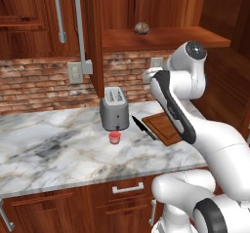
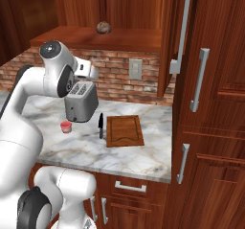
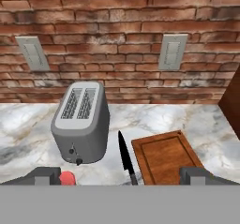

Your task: Pick the bread, place it on the cutting board, pick the jam, place it on the counter, and close the cabinet.

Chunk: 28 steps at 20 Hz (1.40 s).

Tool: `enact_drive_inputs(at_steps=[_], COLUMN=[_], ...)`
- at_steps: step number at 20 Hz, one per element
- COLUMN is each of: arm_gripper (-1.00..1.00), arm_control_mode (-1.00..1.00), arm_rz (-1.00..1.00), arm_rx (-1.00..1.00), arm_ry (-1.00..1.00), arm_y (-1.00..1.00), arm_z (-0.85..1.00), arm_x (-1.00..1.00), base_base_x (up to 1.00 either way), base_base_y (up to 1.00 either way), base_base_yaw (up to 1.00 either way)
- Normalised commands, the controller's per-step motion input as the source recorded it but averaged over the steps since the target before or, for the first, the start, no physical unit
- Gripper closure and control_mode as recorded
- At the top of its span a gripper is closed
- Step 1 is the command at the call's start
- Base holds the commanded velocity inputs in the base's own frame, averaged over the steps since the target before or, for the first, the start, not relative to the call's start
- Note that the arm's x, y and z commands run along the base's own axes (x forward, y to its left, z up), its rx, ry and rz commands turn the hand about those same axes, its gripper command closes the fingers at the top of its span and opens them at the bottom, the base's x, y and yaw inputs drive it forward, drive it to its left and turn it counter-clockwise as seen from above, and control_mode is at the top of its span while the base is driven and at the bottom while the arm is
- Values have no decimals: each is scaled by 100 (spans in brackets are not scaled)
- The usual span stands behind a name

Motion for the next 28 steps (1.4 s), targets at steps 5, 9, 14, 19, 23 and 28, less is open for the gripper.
enact_drive_inputs(at_steps=[5,9,14,19,23,28], arm_gripper=[-100,-100,-100,-100,-100,-100], arm_control_mode=[-100,-100,-100,-100,-100,-100], arm_rz=[0,0,0,0,0,0], arm_rx=[0,0,0,0,0,0], arm_ry=[-4,-6,-8,-7,-6,-4], arm_y=[-5,-6,-4,-3,-4,-4], arm_z=[35,33,28,24,18,12], arm_x=[0,0,-1,0,0,0], base_base_x=[0,0,0,0,0,0], base_base_y=[0,0,0,0,0,0], base_base_yaw=[0,0,0,0,0,0])
